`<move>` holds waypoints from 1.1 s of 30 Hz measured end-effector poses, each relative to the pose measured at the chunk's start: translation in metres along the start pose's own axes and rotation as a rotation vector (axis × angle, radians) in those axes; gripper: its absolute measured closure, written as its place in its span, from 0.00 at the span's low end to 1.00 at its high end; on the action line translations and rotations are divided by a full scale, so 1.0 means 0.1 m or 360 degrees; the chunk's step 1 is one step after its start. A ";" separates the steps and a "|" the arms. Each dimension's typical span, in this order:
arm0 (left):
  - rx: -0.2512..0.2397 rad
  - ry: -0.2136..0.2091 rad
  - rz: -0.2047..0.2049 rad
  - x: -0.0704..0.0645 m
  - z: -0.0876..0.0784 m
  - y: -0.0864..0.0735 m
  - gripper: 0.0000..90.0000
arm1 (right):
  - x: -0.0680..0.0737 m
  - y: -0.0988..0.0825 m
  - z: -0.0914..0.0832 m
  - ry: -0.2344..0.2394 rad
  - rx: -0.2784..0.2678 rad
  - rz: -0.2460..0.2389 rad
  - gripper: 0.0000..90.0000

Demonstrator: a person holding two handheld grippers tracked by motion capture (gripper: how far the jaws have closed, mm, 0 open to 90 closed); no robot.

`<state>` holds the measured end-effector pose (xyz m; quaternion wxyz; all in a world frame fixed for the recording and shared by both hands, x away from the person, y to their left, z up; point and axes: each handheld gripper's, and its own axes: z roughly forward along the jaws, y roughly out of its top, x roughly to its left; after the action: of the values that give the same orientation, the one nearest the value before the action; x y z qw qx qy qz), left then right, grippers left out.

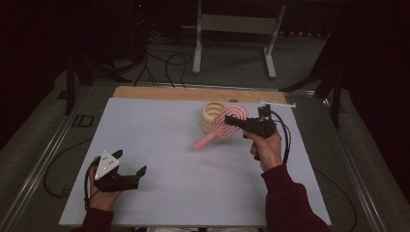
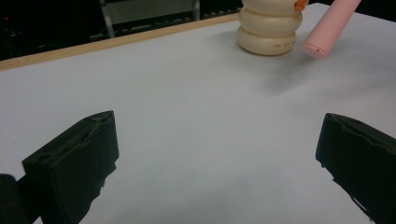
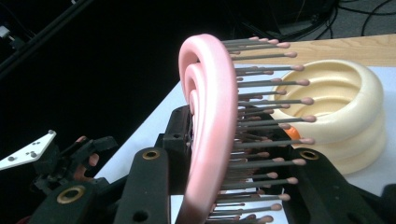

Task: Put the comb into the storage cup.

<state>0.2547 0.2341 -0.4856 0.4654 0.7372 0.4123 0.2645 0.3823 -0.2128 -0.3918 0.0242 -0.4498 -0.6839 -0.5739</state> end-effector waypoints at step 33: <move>0.0001 0.0001 -0.0004 -0.01 0.01 0.00 0.00 | -0.02 0.34 -0.05 -0.0069 0.0018 -0.0026 0.71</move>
<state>0.2547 0.2326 -0.4865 0.4654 0.7367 0.4134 0.2642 0.4028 -0.2198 -0.3657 0.0071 -0.4564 -0.6911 -0.5604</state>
